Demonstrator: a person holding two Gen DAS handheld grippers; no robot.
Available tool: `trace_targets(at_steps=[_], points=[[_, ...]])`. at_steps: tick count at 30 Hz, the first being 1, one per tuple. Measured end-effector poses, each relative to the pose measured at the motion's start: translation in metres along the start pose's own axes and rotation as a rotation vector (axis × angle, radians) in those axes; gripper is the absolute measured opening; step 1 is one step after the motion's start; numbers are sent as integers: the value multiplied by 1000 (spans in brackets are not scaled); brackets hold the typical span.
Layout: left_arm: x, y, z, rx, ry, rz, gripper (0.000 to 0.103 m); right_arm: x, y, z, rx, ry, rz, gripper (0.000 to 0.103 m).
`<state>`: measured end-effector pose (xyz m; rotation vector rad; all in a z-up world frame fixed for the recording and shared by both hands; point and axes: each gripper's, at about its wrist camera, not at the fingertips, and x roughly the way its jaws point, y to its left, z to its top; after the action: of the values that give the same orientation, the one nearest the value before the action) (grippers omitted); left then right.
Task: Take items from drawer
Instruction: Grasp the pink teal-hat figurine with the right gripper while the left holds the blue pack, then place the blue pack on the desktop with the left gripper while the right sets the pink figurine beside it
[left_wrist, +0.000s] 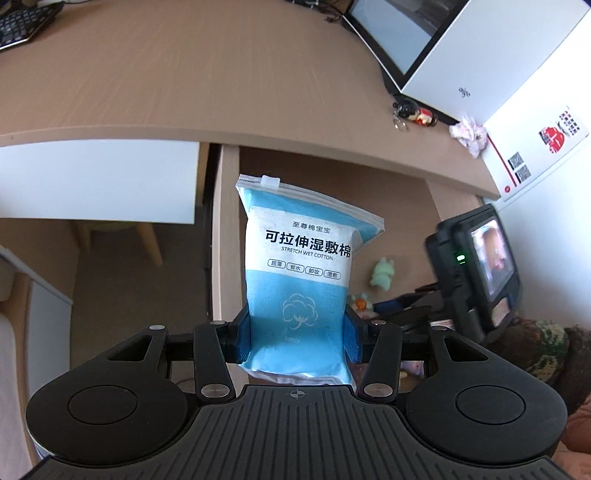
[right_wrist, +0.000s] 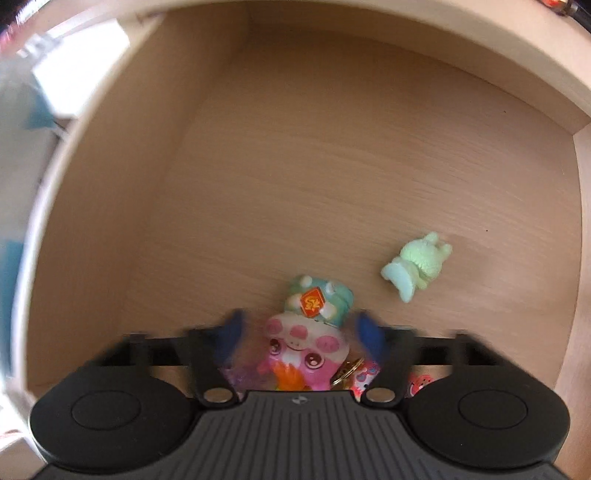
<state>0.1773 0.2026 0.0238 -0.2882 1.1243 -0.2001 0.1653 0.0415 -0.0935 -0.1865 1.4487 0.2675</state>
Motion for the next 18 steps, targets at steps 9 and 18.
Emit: trace_targets(at_steps=[9,18], points=[[16,-31,14,106,62,-91,52,-65,-31,-47,133,-125,4,46],[35,-78,122,115,-178,-122,52,-136,-78,-82,288,-326,-99,46]])
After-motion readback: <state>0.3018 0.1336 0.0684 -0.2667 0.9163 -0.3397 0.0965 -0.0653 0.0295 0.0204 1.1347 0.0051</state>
